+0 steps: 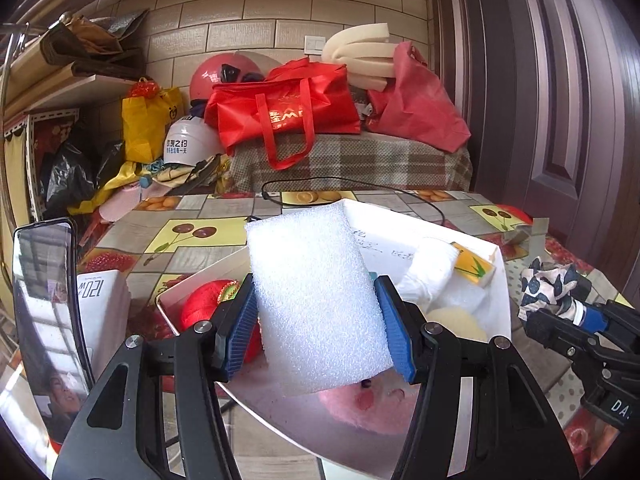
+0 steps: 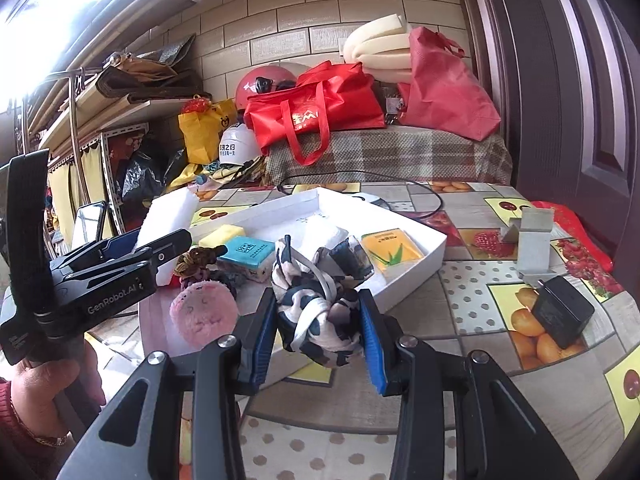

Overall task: Organize soft objects
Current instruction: 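Lower the foam block into the tray with the left gripper while the right drops the scrunchie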

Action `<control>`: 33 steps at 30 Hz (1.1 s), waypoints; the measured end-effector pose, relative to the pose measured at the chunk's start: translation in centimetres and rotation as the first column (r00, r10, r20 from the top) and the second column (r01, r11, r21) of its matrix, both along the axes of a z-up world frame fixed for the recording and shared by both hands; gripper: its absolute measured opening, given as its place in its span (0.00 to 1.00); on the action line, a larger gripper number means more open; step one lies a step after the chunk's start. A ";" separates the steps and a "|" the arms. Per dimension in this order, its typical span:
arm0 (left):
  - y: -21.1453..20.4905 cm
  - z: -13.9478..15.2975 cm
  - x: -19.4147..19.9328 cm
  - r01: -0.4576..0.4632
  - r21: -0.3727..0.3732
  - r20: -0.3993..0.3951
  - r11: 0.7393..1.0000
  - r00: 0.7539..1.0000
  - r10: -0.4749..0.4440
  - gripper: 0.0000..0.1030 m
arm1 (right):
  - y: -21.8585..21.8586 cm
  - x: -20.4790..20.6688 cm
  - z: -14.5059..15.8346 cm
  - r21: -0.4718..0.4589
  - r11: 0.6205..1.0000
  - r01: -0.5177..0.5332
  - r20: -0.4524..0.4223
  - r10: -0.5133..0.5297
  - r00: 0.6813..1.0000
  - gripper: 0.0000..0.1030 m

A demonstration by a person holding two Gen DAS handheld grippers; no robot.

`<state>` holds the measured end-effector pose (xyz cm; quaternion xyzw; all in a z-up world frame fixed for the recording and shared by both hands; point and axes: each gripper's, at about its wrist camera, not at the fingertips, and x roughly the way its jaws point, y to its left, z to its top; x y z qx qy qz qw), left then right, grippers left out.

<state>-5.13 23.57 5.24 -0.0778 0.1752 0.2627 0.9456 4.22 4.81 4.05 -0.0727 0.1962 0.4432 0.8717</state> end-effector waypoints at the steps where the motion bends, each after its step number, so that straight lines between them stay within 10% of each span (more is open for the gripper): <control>1: 0.2 0.0 0.2 -0.004 -0.003 -0.001 1.000 1.000 0.004 0.56 | 0.6 0.1 0.0 -0.003 1.000 -0.008 -0.003 0.008 1.000 0.38; 23: 3.0 0.3 3.1 -0.040 -0.024 -0.008 0.999 0.999 0.039 0.60 | 8.7 4.6 -0.1 -0.035 0.999 0.021 -0.024 -0.022 0.999 0.40; 33: 4.4 0.1 2.1 -0.132 -0.068 0.014 0.989 0.991 0.133 0.93 | 7.3 6.0 -0.1 0.017 0.995 0.101 -0.082 -0.099 0.992 0.93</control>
